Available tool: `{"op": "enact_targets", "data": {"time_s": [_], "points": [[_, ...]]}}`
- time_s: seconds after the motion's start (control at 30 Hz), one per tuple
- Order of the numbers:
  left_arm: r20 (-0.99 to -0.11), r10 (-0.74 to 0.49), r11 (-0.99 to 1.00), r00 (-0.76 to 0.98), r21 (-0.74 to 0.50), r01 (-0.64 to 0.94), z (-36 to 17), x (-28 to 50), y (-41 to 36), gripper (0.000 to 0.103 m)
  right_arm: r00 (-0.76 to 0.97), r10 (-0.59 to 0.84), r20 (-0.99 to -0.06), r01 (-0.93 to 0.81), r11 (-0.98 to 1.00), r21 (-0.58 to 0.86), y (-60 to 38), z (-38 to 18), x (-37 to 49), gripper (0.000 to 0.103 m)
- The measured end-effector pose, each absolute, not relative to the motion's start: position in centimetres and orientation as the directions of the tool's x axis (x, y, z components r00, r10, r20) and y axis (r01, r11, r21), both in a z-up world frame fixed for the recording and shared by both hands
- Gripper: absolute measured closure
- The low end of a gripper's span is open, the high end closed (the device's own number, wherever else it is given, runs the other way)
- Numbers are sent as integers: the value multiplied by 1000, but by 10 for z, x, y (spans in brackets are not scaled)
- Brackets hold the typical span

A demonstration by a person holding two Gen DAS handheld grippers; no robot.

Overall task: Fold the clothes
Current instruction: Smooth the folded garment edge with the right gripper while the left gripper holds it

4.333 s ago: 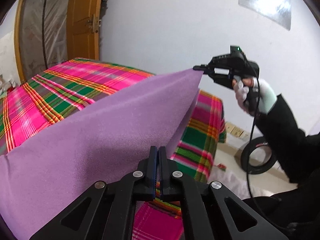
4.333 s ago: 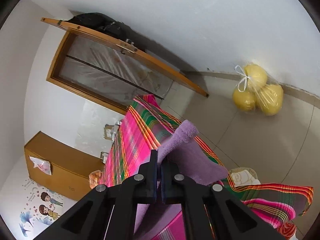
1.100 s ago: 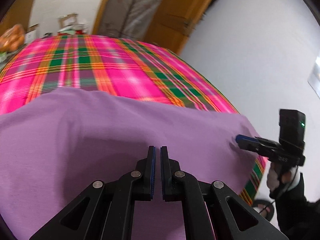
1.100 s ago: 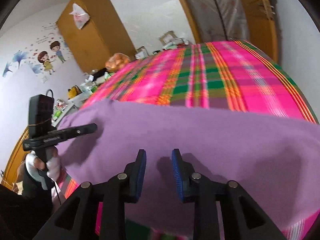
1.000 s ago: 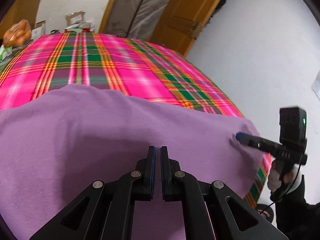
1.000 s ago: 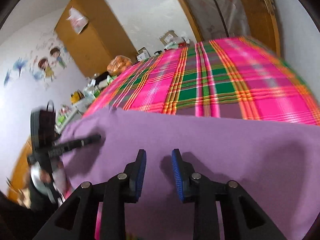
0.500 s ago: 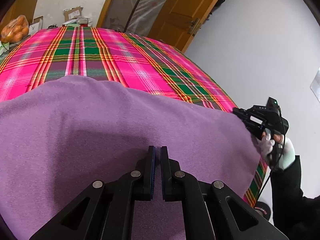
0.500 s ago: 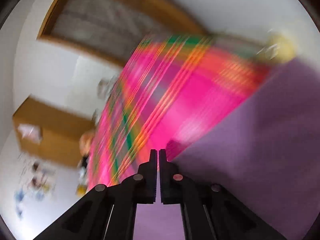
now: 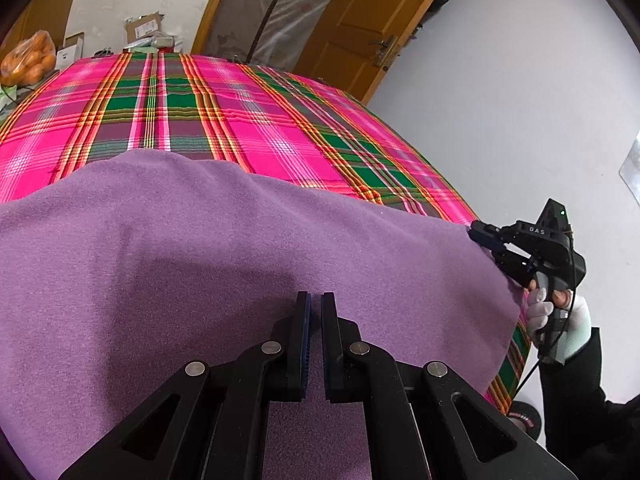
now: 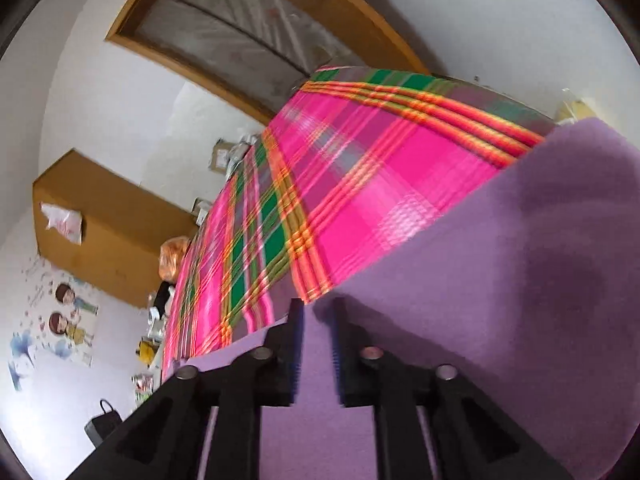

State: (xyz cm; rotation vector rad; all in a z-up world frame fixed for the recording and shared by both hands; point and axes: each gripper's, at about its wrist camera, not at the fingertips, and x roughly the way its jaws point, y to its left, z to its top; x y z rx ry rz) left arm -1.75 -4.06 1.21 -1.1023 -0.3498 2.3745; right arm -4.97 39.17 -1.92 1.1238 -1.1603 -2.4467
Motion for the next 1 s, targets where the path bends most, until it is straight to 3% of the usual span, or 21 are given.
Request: {"op": "enact_targets", "data": {"time_s": [0.13,0.33,0.53,0.83,0.9,0.93,1.0], "points": [[-640,538,-843,-549,-426,-329,12,-17,-42,98,-707,-428,-563,-110,-719,686,393,-7,-38,84],[-640,536,-844,-550,-424,-328,12,-17,-42,98,-548,-643,-536,217,-728,651,307,-9,-9,82],[-640,532,-846,-554,-419,-329,12,-16,-42,98,-498,-704,-506,451,-709,542,263,-5,41,64],[-652,528,-848,-544,-372,-378,15,3,-25,98,-427,-718,-549,567,-686,455,203,2,53,64],[-655,528,-847,-541,-359,-391,16,9,-21,98,-433,-708,-558,581,-692,428,206,7,54,75],[-656,527,-847,-540,-353,-398,16,11,-19,98,-438,-703,-560,574,-699,427,211,8,52,86],[-658,544,-831,-520,-340,-440,16,20,-7,98,-473,-669,-574,538,-735,413,227,6,50,90]]}}
